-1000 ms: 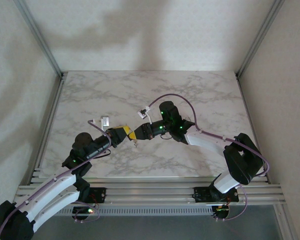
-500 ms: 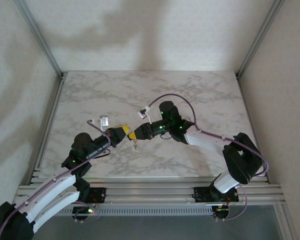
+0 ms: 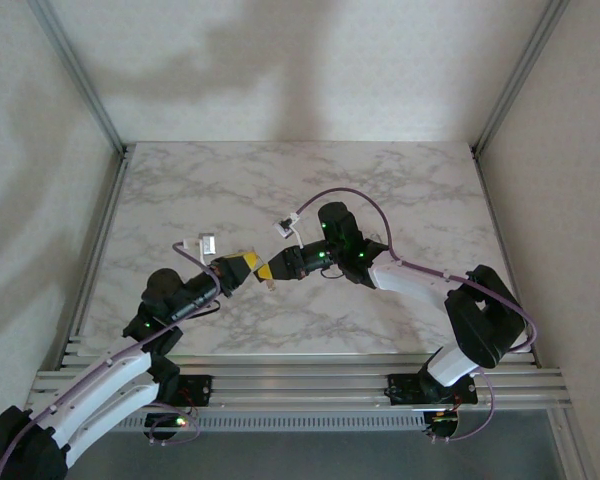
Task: Lock with the key
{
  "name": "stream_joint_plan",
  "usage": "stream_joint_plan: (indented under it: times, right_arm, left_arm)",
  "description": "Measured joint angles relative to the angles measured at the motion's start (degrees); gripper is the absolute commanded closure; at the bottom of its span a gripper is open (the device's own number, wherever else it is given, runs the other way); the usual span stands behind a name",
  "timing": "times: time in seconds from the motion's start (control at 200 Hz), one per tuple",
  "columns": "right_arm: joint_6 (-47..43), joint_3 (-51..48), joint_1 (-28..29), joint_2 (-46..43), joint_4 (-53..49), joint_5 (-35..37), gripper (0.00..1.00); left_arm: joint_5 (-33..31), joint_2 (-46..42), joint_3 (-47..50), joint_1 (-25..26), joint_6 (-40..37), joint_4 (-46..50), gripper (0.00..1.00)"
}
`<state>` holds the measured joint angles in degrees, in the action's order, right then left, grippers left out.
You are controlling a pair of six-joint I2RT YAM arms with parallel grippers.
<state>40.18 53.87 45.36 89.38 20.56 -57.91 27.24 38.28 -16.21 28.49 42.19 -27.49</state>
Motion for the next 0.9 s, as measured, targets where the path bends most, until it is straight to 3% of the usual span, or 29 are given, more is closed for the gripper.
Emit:
stream_joint_plan:
  times: [0.901]
  right_arm:
    - [9.8,-1.5,0.5,1.6,11.8,-5.9,1.0]
  left_arm:
    - [1.3,-2.5,6.8,-0.1,2.7,-12.9,1.0]
